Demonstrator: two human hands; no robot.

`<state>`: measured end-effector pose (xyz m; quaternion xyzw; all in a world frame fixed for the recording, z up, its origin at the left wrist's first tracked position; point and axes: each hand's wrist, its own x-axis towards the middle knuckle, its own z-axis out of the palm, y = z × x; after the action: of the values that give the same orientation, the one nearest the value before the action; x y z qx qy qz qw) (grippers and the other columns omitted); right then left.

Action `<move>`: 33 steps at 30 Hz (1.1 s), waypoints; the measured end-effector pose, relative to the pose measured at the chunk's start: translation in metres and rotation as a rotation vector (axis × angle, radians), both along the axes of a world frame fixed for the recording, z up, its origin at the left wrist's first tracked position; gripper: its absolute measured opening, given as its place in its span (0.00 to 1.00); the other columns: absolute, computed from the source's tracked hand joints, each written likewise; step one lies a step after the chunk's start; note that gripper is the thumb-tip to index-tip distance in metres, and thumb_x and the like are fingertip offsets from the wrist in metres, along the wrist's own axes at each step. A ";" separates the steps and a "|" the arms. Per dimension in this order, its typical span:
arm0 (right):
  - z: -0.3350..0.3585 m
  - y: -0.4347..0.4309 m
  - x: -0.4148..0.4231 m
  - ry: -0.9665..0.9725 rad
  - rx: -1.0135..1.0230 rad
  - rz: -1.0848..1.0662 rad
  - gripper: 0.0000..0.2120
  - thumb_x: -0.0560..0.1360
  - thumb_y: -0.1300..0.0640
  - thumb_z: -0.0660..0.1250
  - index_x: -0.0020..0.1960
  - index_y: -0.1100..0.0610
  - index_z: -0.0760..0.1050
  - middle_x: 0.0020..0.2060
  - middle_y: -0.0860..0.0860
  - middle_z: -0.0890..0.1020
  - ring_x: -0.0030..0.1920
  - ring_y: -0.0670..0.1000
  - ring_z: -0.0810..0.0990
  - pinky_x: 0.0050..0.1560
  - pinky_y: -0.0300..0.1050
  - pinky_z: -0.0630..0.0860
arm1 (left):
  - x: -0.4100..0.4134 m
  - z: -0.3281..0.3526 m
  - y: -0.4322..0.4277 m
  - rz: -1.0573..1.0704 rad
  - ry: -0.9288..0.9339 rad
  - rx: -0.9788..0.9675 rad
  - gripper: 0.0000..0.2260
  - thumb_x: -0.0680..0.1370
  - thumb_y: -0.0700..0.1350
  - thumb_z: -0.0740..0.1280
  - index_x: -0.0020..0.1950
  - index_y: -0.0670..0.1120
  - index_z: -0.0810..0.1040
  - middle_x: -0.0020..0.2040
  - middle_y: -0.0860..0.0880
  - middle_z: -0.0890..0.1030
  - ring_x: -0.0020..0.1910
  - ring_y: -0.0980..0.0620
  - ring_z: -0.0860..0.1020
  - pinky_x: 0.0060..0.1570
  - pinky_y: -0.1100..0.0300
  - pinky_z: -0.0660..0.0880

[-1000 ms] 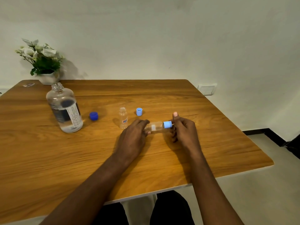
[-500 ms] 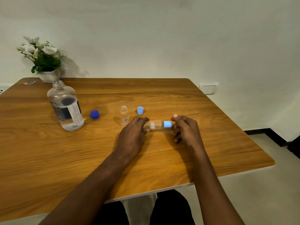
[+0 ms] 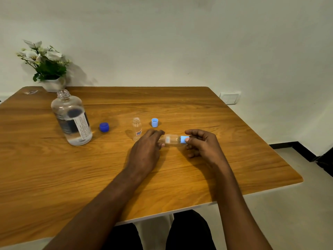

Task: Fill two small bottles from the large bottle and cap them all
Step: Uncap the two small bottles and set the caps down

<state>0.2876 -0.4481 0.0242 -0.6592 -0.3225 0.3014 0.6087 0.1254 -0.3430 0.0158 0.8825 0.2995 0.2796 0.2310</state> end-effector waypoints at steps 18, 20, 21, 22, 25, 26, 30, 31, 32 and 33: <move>0.000 -0.017 0.006 -0.179 -0.020 0.068 0.22 0.69 0.71 0.73 0.59 0.54 0.78 0.52 0.52 0.84 0.45 0.47 0.85 0.44 0.38 0.80 | 0.001 -0.003 -0.002 -0.064 0.066 0.045 0.18 0.78 0.49 0.67 0.68 0.49 0.73 0.61 0.52 0.75 0.57 0.52 0.75 0.54 0.55 0.74; 0.001 -0.016 0.004 -0.154 0.014 0.076 0.20 0.70 0.71 0.73 0.57 0.54 0.80 0.50 0.53 0.86 0.46 0.49 0.86 0.44 0.38 0.79 | 0.002 -0.003 -0.003 -0.058 0.067 0.069 0.17 0.77 0.50 0.68 0.65 0.49 0.74 0.60 0.53 0.75 0.57 0.53 0.74 0.52 0.57 0.73; 0.002 -0.015 0.003 -0.145 0.034 0.081 0.19 0.69 0.71 0.73 0.56 0.54 0.81 0.49 0.52 0.86 0.46 0.49 0.86 0.45 0.38 0.80 | 0.003 -0.004 -0.003 -0.053 0.062 0.077 0.16 0.77 0.50 0.68 0.64 0.49 0.75 0.58 0.53 0.75 0.57 0.53 0.74 0.52 0.57 0.73; 0.003 -0.013 0.001 -0.138 0.051 0.085 0.18 0.69 0.71 0.73 0.54 0.54 0.81 0.48 0.52 0.86 0.47 0.49 0.86 0.46 0.38 0.80 | 0.003 -0.004 -0.003 -0.049 0.053 0.076 0.15 0.76 0.49 0.69 0.62 0.49 0.75 0.57 0.53 0.76 0.56 0.53 0.74 0.52 0.56 0.73; 0.006 -0.005 -0.002 -0.151 0.071 0.082 0.17 0.69 0.70 0.74 0.54 0.55 0.81 0.48 0.52 0.86 0.47 0.46 0.85 0.46 0.37 0.79 | 0.004 -0.004 -0.004 -0.038 0.024 0.027 0.15 0.75 0.49 0.69 0.61 0.49 0.76 0.55 0.52 0.78 0.55 0.52 0.75 0.54 0.54 0.73; 0.007 -0.003 -0.002 -0.165 0.070 0.067 0.17 0.69 0.70 0.75 0.54 0.55 0.80 0.48 0.51 0.86 0.48 0.46 0.84 0.46 0.37 0.79 | 0.005 -0.004 -0.004 -0.035 0.013 0.003 0.15 0.74 0.48 0.70 0.61 0.49 0.76 0.55 0.52 0.79 0.55 0.52 0.76 0.54 0.53 0.74; 0.006 0.011 0.009 -0.224 0.033 -0.087 0.17 0.69 0.66 0.75 0.55 0.55 0.79 0.50 0.49 0.85 0.51 0.45 0.83 0.48 0.35 0.78 | 0.008 -0.004 -0.008 -0.021 -0.038 -0.106 0.17 0.74 0.47 0.71 0.61 0.48 0.76 0.51 0.52 0.81 0.51 0.52 0.79 0.52 0.51 0.76; 0.005 0.015 0.014 -0.249 0.028 -0.128 0.16 0.70 0.66 0.75 0.55 0.55 0.79 0.50 0.49 0.85 0.51 0.44 0.83 0.48 0.34 0.78 | 0.009 -0.003 -0.008 -0.018 -0.049 -0.128 0.17 0.74 0.47 0.71 0.62 0.49 0.75 0.50 0.52 0.82 0.50 0.53 0.79 0.52 0.51 0.76; 0.004 0.019 0.019 -0.275 0.023 -0.166 0.15 0.70 0.65 0.75 0.54 0.54 0.79 0.49 0.49 0.84 0.51 0.44 0.83 0.48 0.35 0.78 | 0.011 -0.003 -0.009 -0.014 -0.058 -0.143 0.18 0.74 0.47 0.71 0.62 0.49 0.75 0.50 0.53 0.82 0.50 0.53 0.79 0.52 0.51 0.76; 0.002 0.023 0.023 -0.299 0.015 -0.203 0.14 0.70 0.64 0.75 0.54 0.54 0.78 0.49 0.48 0.84 0.51 0.45 0.82 0.48 0.36 0.78 | 0.012 -0.003 -0.009 -0.012 -0.063 -0.152 0.18 0.74 0.47 0.71 0.63 0.50 0.74 0.50 0.53 0.82 0.51 0.54 0.79 0.52 0.51 0.76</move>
<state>0.3110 -0.4248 0.0266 -0.7212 -0.3436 0.1347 0.5863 0.1373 -0.3523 0.0128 0.8549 0.3071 0.2825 0.3082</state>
